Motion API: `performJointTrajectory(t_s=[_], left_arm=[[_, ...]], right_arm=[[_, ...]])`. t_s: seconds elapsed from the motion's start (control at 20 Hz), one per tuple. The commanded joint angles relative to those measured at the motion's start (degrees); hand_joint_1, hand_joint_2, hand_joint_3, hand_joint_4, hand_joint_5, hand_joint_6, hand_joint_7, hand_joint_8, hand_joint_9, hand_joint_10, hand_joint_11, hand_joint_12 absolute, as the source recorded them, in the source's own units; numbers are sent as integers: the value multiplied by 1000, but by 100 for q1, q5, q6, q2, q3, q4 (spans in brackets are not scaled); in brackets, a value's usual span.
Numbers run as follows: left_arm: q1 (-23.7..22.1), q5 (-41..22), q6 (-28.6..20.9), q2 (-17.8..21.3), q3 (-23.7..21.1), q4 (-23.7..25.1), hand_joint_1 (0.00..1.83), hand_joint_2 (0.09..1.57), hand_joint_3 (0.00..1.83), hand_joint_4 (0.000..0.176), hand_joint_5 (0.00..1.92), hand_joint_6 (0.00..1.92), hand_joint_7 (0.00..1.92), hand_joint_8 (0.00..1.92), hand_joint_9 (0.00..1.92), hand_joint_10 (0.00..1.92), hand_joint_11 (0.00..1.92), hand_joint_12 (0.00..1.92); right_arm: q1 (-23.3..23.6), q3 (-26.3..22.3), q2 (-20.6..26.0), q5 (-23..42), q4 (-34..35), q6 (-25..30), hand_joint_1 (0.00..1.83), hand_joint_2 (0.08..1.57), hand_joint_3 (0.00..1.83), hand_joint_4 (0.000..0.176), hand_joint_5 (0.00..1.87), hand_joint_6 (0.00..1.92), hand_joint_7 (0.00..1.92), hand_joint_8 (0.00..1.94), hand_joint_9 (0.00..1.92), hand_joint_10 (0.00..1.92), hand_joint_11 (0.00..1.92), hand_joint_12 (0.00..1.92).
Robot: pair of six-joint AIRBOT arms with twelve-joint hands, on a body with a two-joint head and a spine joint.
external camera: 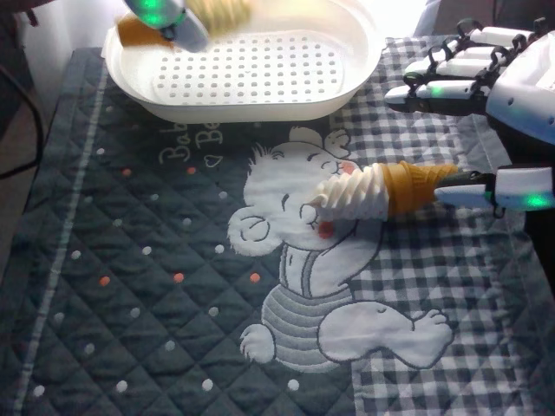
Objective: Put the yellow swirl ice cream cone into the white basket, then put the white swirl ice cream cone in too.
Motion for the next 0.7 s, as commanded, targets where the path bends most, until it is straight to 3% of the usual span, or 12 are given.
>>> performJointTrajectory(t_s=[0.0,0.05,0.1,0.15,0.25,0.3,0.4,0.45,0.5,0.55,0.6,0.65], left_arm=[[-111,-477,27,-21,57,-4,808,805,0,83,497,0,727,0,577,398,252,1272],[-99,-513,20,-22,57,-12,744,765,0,140,358,0,577,0,481,210,74,1250],[-100,-568,18,15,17,-12,724,748,0,158,305,0,527,0,450,163,14,1306],[-106,-666,20,127,-114,-12,722,760,0,172,233,5,476,3,279,578,2,1424],[-126,-905,104,412,-488,-12,675,797,1,176,183,0,287,0,225,138,0,900],[-120,-980,112,470,-567,-12,648,817,4,176,160,1,248,1,211,59,0,788],[9,-1535,120,928,-1160,-20,669,797,0,172,177,1,249,1,248,9,0,787],[121,-1875,123,1228,-1517,-69,656,805,1,175,165,4,232,5,224,11,0,673],[151,-1958,146,1315,-1599,-109,656,805,1,175,165,4,232,5,224,11,0,673],[326,-2352,330,1691,-2056,-312,662,813,2,176,135,0,216,1,210,5,0,633],[406,-2534,384,1957,-2350,-317,686,799,0,176,158,1,220,0,217,3,0,733],[492,-2720,410,2190,-2598,-317,686,797,0,173,181,4,238,3,236,6,0,706]], right_arm=[[69,25,-11,667,101,48,594,1048,1,90,403,0,374,1,435,0,158,681],[69,26,-12,668,87,74,594,1051,2,87,401,0,379,3,421,0,123,687],[69,26,-12,668,82,87,599,1054,3,87,395,0,380,3,411,0,101,682],[69,26,-12,667,71,130,622,1059,0,78,393,1,359,1,369,0,86,603],[69,39,-11,689,67,278,605,1070,0,50,402,0,344,3,354,0,136,462],[69,47,-11,711,67,343,592,1063,1,54,389,0,332,0,364,0,214,390],[70,71,-8,991,-1,685,558,1034,0,108,331,0,313,1,349,0,307,172],[70,71,-15,1147,-2,760,555,1043,3,96,316,0,267,0,284,0,261,131],[70,72,-21,1176,-1,777,555,1043,3,96,316,0,267,0,284,0,261,131],[71,79,-62,1272,-1,835,564,1047,4,90,312,0,243,0,245,0,228,110],[71,87,-88,1291,-1,852,598,1032,0,71,339,10,253,5,243,2,241,111],[72,105,-125,1297,-1,856,659,1021,0,61,355,14,273,12,251,6,250,112]])
